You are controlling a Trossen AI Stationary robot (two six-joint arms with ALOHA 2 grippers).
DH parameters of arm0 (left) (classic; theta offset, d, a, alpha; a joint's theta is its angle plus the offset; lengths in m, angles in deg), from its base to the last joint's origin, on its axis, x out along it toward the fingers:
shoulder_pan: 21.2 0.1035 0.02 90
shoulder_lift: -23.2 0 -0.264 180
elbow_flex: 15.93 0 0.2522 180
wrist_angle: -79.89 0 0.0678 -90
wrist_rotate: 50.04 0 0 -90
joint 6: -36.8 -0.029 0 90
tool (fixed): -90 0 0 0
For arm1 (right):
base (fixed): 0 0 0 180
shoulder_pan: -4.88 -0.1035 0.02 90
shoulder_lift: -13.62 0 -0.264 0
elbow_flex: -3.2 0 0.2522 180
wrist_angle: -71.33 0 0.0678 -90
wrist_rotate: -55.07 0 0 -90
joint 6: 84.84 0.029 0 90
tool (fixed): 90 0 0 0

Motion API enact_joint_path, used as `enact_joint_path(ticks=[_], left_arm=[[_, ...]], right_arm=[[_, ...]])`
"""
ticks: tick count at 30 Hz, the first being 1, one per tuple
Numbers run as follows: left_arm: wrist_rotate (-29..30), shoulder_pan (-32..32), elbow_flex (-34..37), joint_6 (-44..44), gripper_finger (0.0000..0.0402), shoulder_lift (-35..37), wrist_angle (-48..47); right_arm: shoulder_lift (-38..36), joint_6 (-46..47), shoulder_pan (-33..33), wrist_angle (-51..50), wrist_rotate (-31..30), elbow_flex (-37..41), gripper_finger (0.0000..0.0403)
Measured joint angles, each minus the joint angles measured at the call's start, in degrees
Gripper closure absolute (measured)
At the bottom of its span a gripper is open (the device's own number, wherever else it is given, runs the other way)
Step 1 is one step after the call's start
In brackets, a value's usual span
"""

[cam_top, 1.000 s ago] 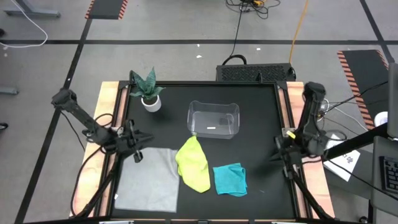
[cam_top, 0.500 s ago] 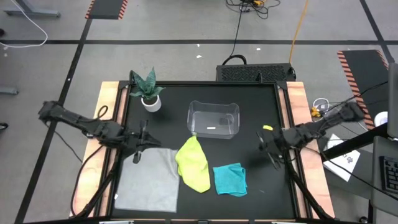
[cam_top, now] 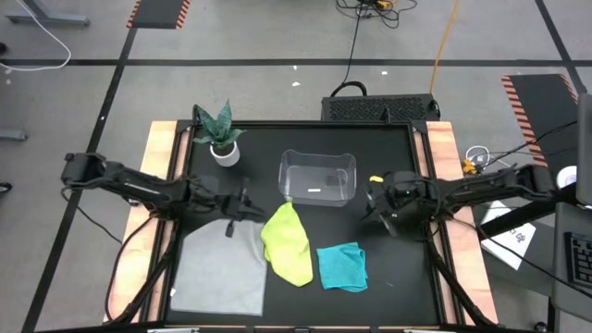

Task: Fold microfiber towels
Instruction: Fold the blue towel

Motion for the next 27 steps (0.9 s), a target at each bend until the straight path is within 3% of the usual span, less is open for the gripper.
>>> enact_joint_path(ticks=[10,20,27], left_arm=[[-0.1,-4.9,-6.4,-9.9,0.0353,-11.8,2.6],[-0.2,-6.6,-18.4,-6.2,0.035,-24.8,-0.9],[-0.9,-6.6,-22.5,-7.9,0.0291,-31.6,-0.9]], right_arm=[[2.7,0.2,-3.7,1.0,0.1,0.0,0.0403],[2.7,4.2,-10.0,0.5,-1.9,0.0,0.0381],[2.7,5.4,-13.2,0.1,-4.9,0.0,0.0336]])
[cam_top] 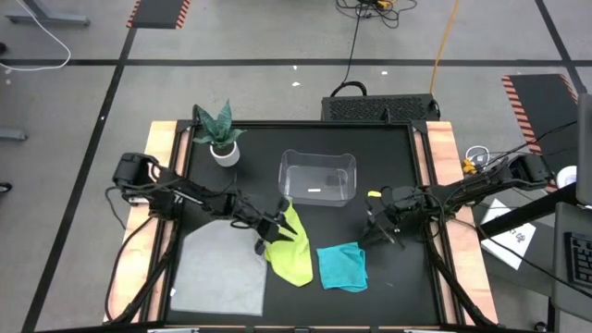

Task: Fold microfiber towels
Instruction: Fold the blue towel

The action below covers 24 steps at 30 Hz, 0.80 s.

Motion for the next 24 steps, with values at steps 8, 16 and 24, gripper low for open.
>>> enact_joint_path(ticks=[8,16,24], left_arm=[[-3.6,-1.7,-1.0,-1.9,0.019,-1.2,0.0],[0.0,-4.4,-3.9,-1.4,0.0178,-2.4,0.3],[7.2,-7.0,-9.6,-9.9,0.022,-10.6,-0.6]], right_arm=[[0.9,0.7,-3.8,-0.8,-4.6,0.0,0.0302],[7.4,1.8,-7.0,4.7,-7.7,0.0,0.0304],[15.1,4.0,-8.2,11.2,-9.0,0.0,0.0304]])
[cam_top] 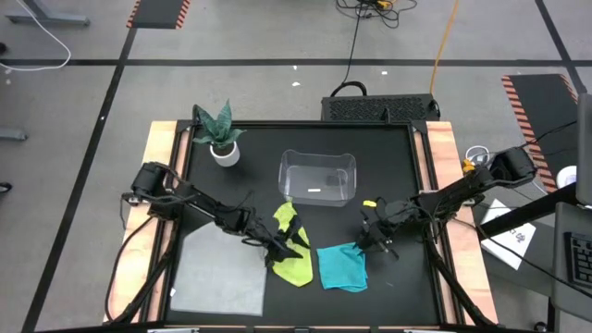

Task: Fold microfiber towels
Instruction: Fold the blue towel

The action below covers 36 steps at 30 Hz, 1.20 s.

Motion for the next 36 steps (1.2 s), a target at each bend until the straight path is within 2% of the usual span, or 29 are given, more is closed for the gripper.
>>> enact_joint_path(ticks=[2,10,15,20,23,29,34,36], left_arm=[[2.8,-0.9,-1.9,-2.0,0.0223,-1.3,-0.9],[3.2,-3.3,-9.8,-5.3,0.0205,-4.5,-11.1],[4.7,-4.4,-14.3,-6.7,0.0189,-9.7,-13.2],[4.7,-4.3,-19.6,-6.7,0.019,-15.1,-14.6],[4.7,-4.5,-22.4,-6.7,0.0195,-16.9,-15.0],[5.1,-4.9,-25.1,-6.0,0.0204,-17.2,-18.3],[8.9,-4.0,-24.8,-0.7,0.0206,-16.8,-24.2],[8.6,-3.3,-24.0,2.3,0.0206,-16.7,-24.8]], right_arm=[[1.2,1.7,0.0,0.7,0.0,0.0,0.0304],[4.2,5.6,0.0,2.3,0.3,0.0,0.0305],[7.1,5.9,-1.0,6.2,0.2,0.0,0.0305],[10.8,7.6,-1.1,8.1,0.0,0.1,0.0305],[13.0,8.8,-1.1,7.1,-1.8,0.1,0.0305],[15.3,11.5,-1.1,2.5,-9.2,0.2,0.0305],[15.4,12.2,-1.1,4.7,-11.6,2.1,0.0305],[15.4,12.4,-1.1,5.9,-11.8,2.5,0.0305]])
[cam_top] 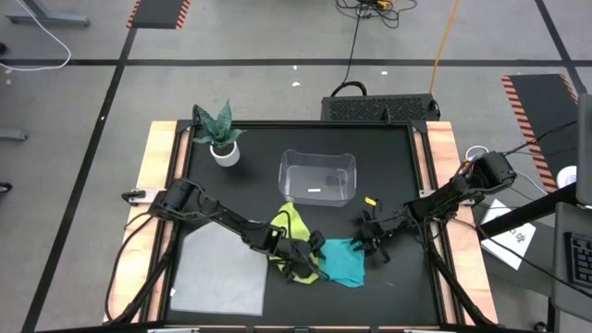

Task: Fold microfiber towels
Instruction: Fold the blue towel

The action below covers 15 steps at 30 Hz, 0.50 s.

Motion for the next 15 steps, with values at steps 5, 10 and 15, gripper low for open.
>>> enact_joint_path(ticks=[5,10,15], left_arm=[[-2.6,0.3,0.9,0.6,0.0206,0.0,0.3],[1.8,-1.1,1.1,-6.3,0.0206,-0.1,5.6],[4.1,-0.8,-0.7,-8.1,0.0206,-0.2,3.2]], right_arm=[[0.1,-0.2,0.0,1.2,0.0,0.4,0.0305],[0.1,-0.1,0.0,2.1,0.0,0.4,0.0305],[0.1,0.2,0.0,4.0,-0.1,0.5,0.0305]])
